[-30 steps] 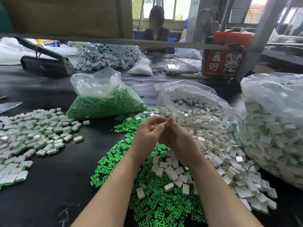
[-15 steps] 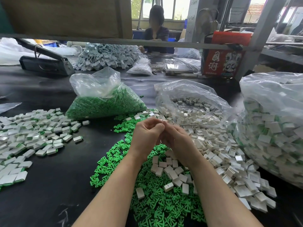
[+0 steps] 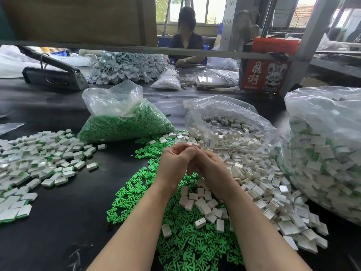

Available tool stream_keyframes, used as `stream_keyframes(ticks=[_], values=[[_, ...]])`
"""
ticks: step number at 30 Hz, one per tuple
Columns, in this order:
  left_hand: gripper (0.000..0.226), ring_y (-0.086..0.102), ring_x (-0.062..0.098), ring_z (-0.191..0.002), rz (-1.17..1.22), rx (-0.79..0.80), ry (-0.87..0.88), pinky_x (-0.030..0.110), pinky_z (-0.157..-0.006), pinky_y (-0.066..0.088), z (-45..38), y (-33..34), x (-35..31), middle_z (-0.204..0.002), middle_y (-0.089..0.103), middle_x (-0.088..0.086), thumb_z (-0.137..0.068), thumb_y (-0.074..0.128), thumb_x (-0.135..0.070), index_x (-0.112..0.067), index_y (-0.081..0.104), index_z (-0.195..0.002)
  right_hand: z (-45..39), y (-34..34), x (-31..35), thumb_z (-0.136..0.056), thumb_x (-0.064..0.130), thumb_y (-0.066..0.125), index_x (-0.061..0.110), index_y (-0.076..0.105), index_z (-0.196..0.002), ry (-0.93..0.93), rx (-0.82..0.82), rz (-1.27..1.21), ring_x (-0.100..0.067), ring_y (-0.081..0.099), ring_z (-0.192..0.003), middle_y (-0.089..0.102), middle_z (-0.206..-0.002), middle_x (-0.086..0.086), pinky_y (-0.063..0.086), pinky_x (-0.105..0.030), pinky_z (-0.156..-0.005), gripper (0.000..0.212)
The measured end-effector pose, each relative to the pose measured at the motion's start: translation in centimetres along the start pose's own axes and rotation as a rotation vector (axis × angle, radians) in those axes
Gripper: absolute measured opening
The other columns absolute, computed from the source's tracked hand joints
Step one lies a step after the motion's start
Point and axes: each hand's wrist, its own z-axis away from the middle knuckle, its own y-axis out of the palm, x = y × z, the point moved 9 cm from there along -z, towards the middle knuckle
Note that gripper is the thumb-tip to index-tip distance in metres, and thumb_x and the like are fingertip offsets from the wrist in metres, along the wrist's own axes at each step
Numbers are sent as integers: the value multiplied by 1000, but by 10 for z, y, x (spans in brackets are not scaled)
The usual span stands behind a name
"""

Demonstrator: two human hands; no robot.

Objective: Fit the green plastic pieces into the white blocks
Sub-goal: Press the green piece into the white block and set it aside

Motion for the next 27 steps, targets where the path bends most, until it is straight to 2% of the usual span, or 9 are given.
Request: stream_keyframes(ticks=[7, 11, 14, 16, 18, 20, 23, 25, 27], values=[[17, 52, 24, -55, 92, 3, -31, 31, -49, 43, 1, 5, 4, -76, 60, 24, -82, 58, -7, 0, 73, -82, 3, -6, 3, -100, 25, 48, -2, 67, -93, -16, -65, 75, -11, 48, -59, 53, -63, 1, 41, -24, -55, 34], [27, 54, 24, -60, 109, 23, -30, 31, -51, 45, 2, 6, 4, -86, 62, 27, -91, 53, 0, -8, 75, -77, 3, -7, 3, -99, 26, 50, 5, 69, -86, -24, -83, 103, -11, 49, -59, 54, -63, 1, 41, -24, -55, 31], [28, 56, 27, -69, 123, 45, -39, 32, -54, 46, 3, 8, 4, -92, 65, 26, -89, 57, -4, -14, 76, -71, 2, -9, 2, -99, 27, 52, 9, 70, -81, -31, -103, 143, -14, 49, -61, 55, -66, -4, 42, -27, -56, 31], [17, 55, 28, -70, 127, 48, -53, 32, -54, 46, 4, 9, 3, -91, 65, 23, -79, 63, -11, -14, 76, -68, 1, -11, 1, -99, 28, 53, 9, 71, -80, -32, -113, 188, -15, 50, -61, 55, -65, -4, 42, -28, -56, 32], [12, 55, 27, -69, 135, 48, -56, 32, -53, 46, 4, 8, 4, -89, 64, 23, -76, 64, -13, -10, 75, -73, 1, -11, 0, -98, 32, 54, 10, 71, -79, -33, -125, 188, -13, 50, -59, 55, -63, -1, 42, -27, -55, 34], [13, 55, 26, -64, 124, 63, -50, 31, -52, 47, 2, 7, 5, -81, 63, 21, -84, 60, -9, -4, 72, -78, 1, -10, -2, -94, 42, 52, 6, 70, -80, -14, -121, 94, -13, 49, -58, 55, -62, 0, 42, -24, -54, 43], [19, 60, 22, -62, 115, 100, -58, 28, -56, 51, 0, 4, 7, -74, 66, 11, -91, 61, -6, -11, 74, -77, -1, -10, -5, -95, 56, 41, -12, 60, -99, 9, -102, -4, -26, 47, -73, 56, -80, -18, 39, -36, -66, 71], [12, 65, 21, -70, 142, 124, -81, 28, -62, 53, -2, 2, 8, -83, 71, 13, -91, 63, -11, -6, 74, -89, -2, -13, -7, -100, 50, 34, -8, 61, -102, 12, -107, -32, -29, 47, -81, 57, -90, -20, 39, -37, -68, 64], [18, 68, 22, -77, 174, 158, -93, 27, -67, 53, -2, 2, 9, -91, 72, 16, -88, 66, -15, -1, 73, -97, -3, -15, -9, -104, 39, 31, 4, 68, -96, 22, -117, -62, -28, 47, -81, 57, -89, -18, 39, -34, -68, 51]])
